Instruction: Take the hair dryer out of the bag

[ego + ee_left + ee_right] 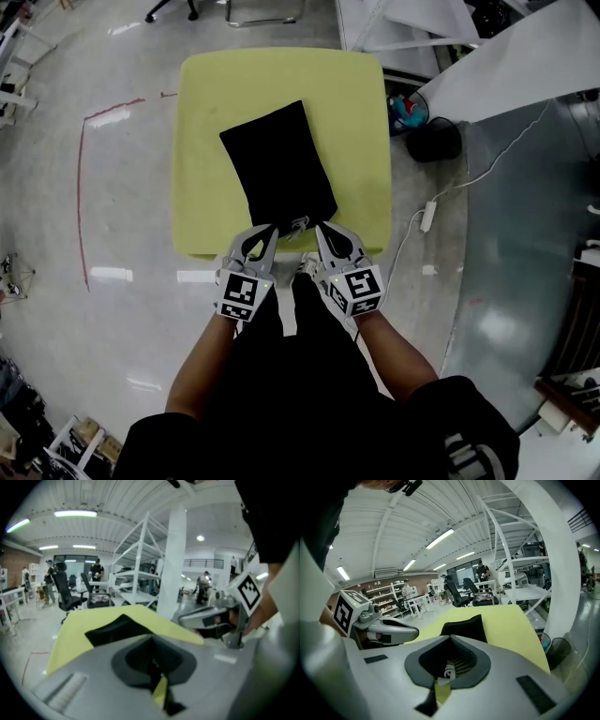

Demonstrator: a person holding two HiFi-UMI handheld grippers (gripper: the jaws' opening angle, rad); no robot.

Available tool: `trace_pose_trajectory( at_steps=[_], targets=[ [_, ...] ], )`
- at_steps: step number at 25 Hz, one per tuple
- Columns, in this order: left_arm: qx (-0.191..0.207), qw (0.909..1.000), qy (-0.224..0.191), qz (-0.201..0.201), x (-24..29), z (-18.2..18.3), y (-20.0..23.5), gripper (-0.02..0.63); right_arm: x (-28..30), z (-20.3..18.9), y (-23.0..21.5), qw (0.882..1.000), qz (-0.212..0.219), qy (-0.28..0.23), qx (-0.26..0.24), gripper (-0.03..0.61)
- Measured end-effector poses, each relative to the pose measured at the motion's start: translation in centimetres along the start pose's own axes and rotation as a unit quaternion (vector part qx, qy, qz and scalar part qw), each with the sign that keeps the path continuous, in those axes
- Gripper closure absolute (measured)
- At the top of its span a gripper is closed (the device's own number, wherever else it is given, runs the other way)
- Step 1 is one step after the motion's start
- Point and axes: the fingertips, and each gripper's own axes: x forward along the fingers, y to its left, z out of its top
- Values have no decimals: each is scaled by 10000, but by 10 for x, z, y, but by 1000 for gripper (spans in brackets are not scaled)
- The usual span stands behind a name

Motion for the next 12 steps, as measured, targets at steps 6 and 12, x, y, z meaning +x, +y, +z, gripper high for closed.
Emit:
trace_pose_trajectory(
  at_steps=[6, 12],
  targets=[
    [849, 9940, 658, 188, 20, -35, -2, 471, 6, -30, -15, 9994, -70, 316, 82, 572],
    [1615, 9789, 1219, 301, 46, -60, -2, 396, 15, -51, -12, 9984, 71, 559, 0, 572]
  ],
)
